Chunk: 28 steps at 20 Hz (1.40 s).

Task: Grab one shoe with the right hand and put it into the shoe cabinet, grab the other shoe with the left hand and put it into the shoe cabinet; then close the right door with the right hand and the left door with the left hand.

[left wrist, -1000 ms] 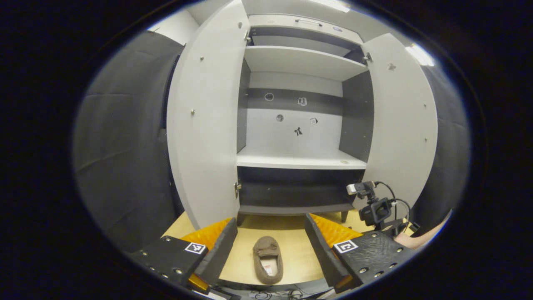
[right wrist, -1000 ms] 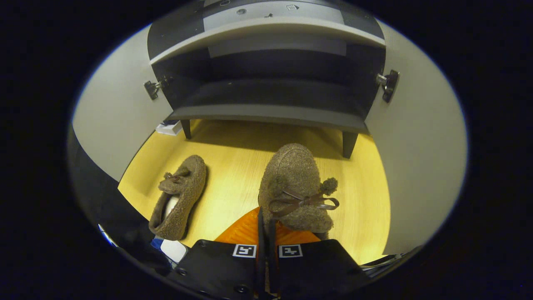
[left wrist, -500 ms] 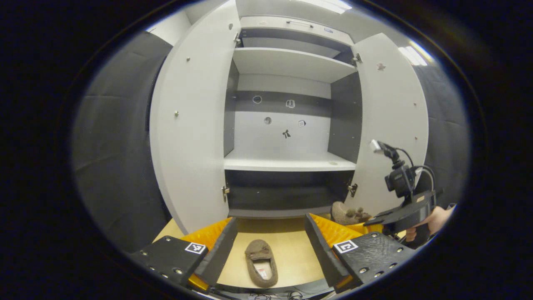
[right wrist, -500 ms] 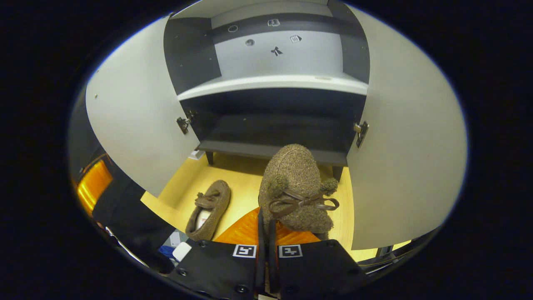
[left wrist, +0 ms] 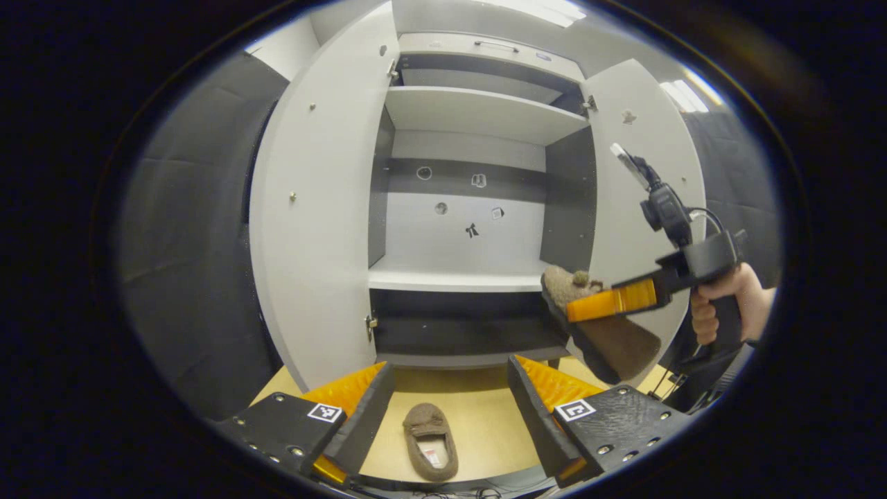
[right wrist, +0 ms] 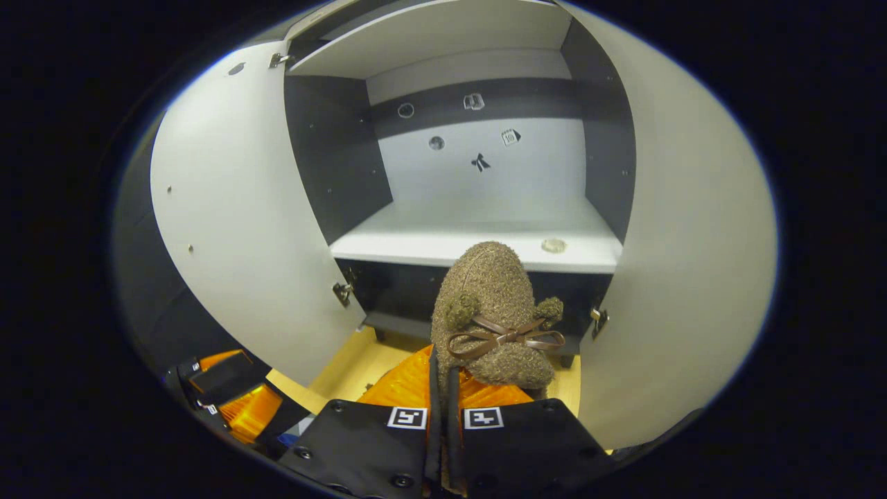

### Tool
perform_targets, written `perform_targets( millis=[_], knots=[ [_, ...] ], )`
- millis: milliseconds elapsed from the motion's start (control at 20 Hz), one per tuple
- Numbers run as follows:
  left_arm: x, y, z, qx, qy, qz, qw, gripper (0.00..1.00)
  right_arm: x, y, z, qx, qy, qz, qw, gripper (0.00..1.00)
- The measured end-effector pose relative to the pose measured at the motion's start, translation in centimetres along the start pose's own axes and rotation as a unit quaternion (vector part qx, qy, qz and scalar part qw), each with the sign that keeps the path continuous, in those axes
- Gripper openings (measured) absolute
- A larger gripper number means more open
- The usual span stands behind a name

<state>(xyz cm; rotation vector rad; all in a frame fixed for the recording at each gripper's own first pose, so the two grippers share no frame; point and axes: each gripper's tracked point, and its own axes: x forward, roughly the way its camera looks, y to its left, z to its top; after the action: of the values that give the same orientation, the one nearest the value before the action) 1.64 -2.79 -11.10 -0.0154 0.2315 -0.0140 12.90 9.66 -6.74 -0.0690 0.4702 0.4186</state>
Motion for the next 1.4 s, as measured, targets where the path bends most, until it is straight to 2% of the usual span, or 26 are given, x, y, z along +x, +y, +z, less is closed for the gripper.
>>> perform_targets(
  millis=[200, 250, 450, 700, 900, 1150, 1200, 1350, 1400],
  knots=[
    [-0.1, 0.4, 0.4, -0.005, -0.008, 0.008, 1.0, 1.0, 1.7, -0.6, 5.6, -0.011, -0.045, -0.005, 0.999, 0.06],
    [-0.1, 0.3, 0.4, -0.006, -0.009, 0.01, 1.0, 0.94, 2.2, -0.7, 6.9, -0.015, -0.056, -0.005, 0.998, 0.06],
    [0.3, 0.2, 1.2, -0.005, -0.016, 0.015, 1.0, 0.94, 5.2, -1.5, 11.8, -0.028, -0.084, -0.008, 0.996, 0.05],
    [0.6, 0.6, 3.5, -0.034, -0.027, 0.025, 0.999, 0.94, 9.7, -4.9, 16.4, -0.017, -0.111, -0.052, 0.992, 0.06],
    [1.0, 1.7, 4.4, -0.02, -0.038, 0.044, 0.998, 0.94, 13.1, -8.0, 19.5, -0.029, -0.13, -0.085, 0.987, 0.05],
    [1.8, 2.6, 4.6, -0.017, -0.033, 0.061, 0.997, 0.94, 17.2, -11.3, 20.4, 0.009, -0.11, -0.101, 0.989, 0.05],
    [1.9, 2.7, 4.6, -0.014, -0.032, 0.064, 0.997, 0.91, 18.1, -11.7, 20.2, 0.016, -0.103, -0.102, 0.989, 0.05],
    [2.4, 3.2, 4.7, -0.007, -0.031, 0.073, 0.997, 0.94, 19.6, -12.2, 20.3, 0.041, -0.098, -0.101, 0.989, 0.05],
    [2.5, 3.4, 4.7, -0.008, -0.031, 0.075, 0.997, 0.94, 19.9, -12.2, 20.2, 0.045, -0.096, -0.101, 0.989, 0.08]
  ],
)
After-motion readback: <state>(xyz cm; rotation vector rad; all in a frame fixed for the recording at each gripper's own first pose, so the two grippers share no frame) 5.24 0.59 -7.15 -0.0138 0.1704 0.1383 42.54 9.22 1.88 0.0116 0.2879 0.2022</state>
